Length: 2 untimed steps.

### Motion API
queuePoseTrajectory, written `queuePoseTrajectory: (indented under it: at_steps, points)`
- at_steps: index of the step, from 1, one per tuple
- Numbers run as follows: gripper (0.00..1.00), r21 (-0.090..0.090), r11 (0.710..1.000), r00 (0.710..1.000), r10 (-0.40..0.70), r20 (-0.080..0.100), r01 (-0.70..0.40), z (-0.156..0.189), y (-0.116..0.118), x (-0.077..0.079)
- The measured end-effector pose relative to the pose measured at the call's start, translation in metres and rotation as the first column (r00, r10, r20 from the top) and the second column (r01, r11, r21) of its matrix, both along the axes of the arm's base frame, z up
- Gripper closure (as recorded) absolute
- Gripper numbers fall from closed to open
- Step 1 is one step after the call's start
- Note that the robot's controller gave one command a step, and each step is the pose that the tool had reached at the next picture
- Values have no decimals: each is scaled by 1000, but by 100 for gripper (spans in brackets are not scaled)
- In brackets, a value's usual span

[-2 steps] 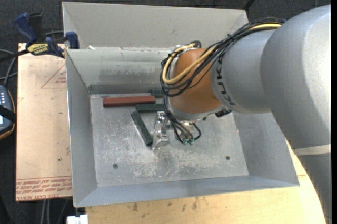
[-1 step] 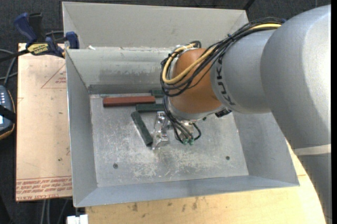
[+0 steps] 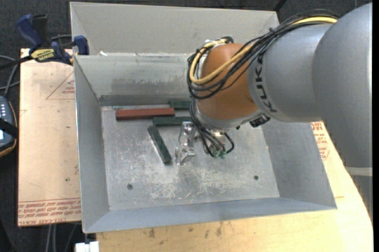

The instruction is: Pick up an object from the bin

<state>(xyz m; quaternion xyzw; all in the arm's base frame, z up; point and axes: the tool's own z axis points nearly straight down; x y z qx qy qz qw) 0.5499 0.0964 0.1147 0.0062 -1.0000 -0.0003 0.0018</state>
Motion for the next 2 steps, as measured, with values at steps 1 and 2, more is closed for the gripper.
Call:
queuePoseTrajectory:
  at_steps: [1, 2]
  points:
    - [0, 1, 1000, 1000, -30, 6, 30, 15, 1, 31]
    - [0, 1, 1000, 1000, -29, 6, 29, 15, 1, 31]
